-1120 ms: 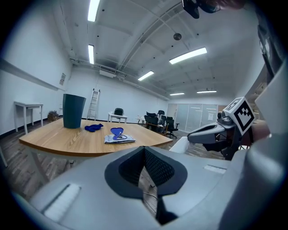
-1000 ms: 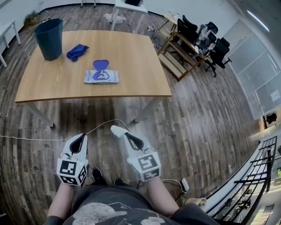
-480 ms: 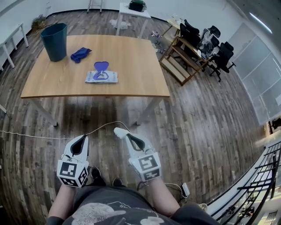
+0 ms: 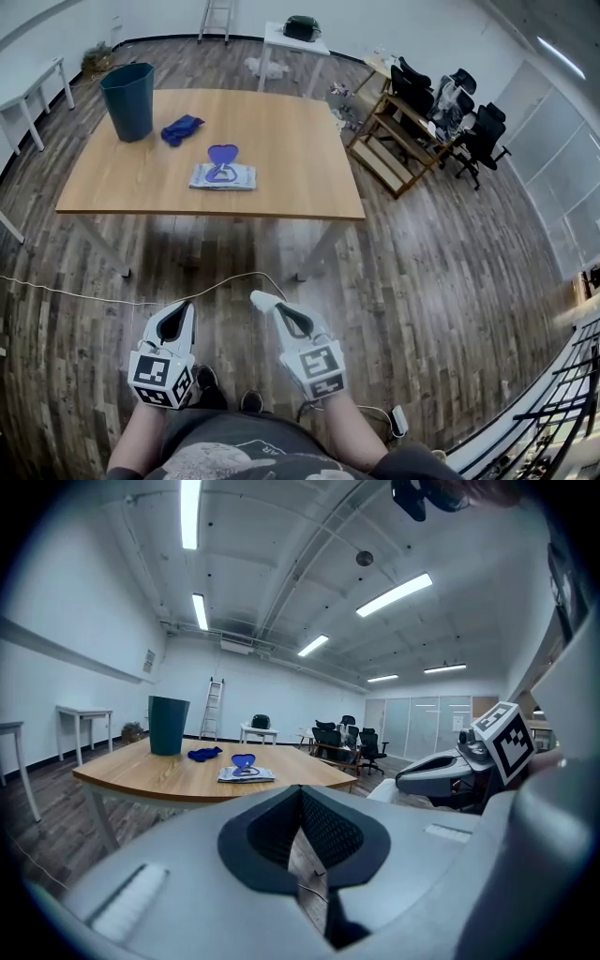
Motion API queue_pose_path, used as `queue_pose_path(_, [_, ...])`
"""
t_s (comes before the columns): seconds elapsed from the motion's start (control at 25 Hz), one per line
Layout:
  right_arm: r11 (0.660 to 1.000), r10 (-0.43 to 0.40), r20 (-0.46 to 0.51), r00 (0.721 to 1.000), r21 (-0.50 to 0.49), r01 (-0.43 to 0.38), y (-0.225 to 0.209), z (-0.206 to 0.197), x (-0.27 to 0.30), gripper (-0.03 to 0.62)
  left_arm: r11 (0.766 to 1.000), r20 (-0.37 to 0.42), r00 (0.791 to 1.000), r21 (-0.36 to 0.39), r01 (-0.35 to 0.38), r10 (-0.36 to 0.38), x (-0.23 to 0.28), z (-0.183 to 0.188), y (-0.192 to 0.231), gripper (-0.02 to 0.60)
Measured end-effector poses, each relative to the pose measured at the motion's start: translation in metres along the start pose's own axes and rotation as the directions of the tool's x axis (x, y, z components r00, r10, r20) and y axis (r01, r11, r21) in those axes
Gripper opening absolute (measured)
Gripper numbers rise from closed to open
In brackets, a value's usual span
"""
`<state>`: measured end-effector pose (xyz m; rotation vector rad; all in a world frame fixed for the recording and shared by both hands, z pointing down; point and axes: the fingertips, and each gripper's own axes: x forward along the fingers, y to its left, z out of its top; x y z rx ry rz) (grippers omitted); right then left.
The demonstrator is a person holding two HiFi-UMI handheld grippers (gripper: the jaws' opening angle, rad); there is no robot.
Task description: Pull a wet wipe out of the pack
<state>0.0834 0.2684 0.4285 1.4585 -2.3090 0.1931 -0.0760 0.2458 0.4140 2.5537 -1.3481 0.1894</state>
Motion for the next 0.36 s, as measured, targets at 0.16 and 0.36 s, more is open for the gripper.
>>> queue_pose_path(0.16, [1.0, 0.003, 0.005, 1.0, 0.005, -0.003, -0.003, -0.004, -0.006, 0.002, 1.0, 0.002, 1.0, -0.001, -0.01, 0.01, -0.003, -0.002, -0.007, 0.018])
queue_pose_path(0.36, [1.0, 0.001, 0.015, 1.0, 0.011, -0.002, -0.006, -0.005, -0.014, 0.002, 1.0, 0.002, 1.0, -0.012, -0.026, 0.026, -0.009, -0.006, -0.015, 0.018])
